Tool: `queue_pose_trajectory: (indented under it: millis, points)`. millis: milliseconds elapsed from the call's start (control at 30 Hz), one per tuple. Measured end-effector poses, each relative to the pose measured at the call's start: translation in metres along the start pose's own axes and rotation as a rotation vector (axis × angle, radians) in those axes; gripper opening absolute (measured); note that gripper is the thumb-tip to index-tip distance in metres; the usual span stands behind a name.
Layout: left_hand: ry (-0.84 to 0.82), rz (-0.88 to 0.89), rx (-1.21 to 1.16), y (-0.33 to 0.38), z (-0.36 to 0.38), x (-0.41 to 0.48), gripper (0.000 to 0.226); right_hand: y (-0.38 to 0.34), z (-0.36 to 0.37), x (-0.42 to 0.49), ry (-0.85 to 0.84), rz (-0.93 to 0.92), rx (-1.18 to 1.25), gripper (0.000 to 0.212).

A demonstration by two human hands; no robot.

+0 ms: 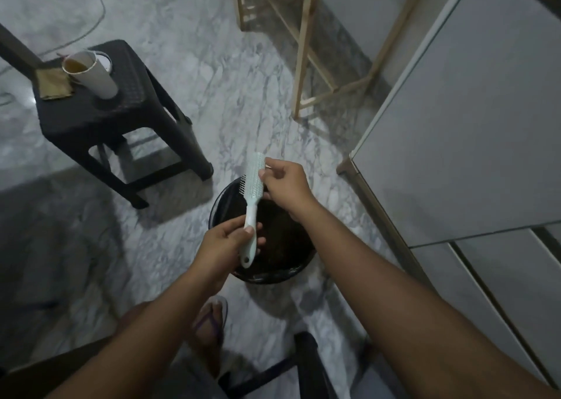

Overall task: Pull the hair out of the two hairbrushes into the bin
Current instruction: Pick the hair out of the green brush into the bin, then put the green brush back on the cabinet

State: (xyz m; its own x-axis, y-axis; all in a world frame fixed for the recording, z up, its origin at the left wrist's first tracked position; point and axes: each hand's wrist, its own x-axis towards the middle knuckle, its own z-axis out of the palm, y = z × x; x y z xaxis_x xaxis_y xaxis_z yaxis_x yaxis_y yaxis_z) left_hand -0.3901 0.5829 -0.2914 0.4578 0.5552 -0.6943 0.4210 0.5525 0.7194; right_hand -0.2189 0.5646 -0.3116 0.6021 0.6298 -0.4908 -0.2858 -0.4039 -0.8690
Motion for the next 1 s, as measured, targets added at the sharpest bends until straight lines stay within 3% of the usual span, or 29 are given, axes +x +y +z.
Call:
queue_pose_trajectory:
  millis: [267, 467, 667, 1000]
  points:
    - [-0.119, 0.143, 0.19, 0.132, 0.057, -0.114, 0.025, -0.152, -0.091, -0.095, 0.13, -0.094, 0.106, 0.045]
    - [-0.36, 0.241, 0.308, 0.209, 0.154, -0.198, 0.026, -0.227, -0.209, -0.186, 0.352, -0.171, 0.182, 0.042]
    - [-0.594, 0.25, 0.416, 0.215, 0.273, -0.258, 0.017, -0.223, -0.336, -0.282, 0.648, -0.172, 0.26, 0.037]
    - [-0.838, 0.272, 0.628, 0.132, 0.469, -0.318, 0.022, -0.133, -0.518, -0.394, 0.972, -0.109, 0.242, 0.03]
